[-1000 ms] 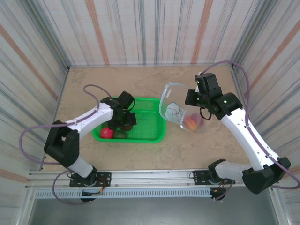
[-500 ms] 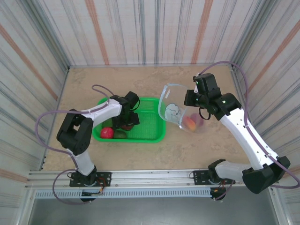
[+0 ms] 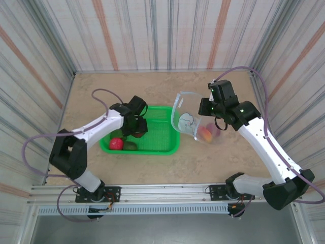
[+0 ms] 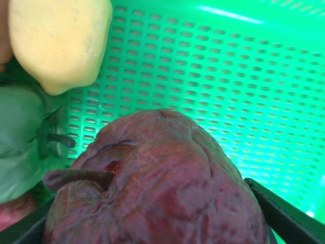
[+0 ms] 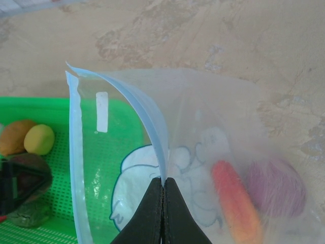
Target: Place the food in the zip-top bag and seal the zipper
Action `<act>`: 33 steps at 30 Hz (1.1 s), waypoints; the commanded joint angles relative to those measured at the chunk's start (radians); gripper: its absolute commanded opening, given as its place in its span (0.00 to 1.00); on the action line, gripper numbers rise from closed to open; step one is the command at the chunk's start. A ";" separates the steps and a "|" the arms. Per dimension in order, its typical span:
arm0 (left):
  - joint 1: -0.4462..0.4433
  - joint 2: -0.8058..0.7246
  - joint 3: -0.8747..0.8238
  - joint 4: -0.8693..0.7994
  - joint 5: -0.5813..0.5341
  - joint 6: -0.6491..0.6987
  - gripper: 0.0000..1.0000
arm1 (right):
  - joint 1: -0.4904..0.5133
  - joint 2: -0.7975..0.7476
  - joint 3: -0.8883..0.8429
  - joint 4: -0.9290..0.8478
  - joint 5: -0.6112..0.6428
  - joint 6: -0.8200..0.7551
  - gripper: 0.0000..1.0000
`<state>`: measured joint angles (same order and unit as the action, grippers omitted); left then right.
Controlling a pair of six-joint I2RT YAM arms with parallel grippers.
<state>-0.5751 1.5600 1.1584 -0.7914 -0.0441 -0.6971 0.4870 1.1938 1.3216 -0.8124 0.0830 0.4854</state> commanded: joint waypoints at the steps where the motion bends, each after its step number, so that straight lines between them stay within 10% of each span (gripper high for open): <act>1: 0.008 -0.113 0.010 -0.051 0.060 0.087 0.65 | 0.007 -0.027 0.002 -0.019 0.021 -0.017 0.00; 13: -0.056 -0.210 0.237 0.129 0.440 0.126 0.60 | 0.007 -0.020 0.001 0.000 -0.024 0.012 0.00; 24: -0.200 0.209 0.614 0.143 0.424 0.130 0.48 | 0.007 -0.020 0.043 -0.019 -0.052 0.007 0.00; 33: -0.215 0.349 0.611 0.264 0.427 0.036 0.42 | 0.006 -0.022 0.076 -0.016 -0.102 0.024 0.00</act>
<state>-0.7856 1.9018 1.7626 -0.6052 0.3676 -0.6102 0.4896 1.1900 1.3647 -0.8158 0.0147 0.4896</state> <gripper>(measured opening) 0.768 0.049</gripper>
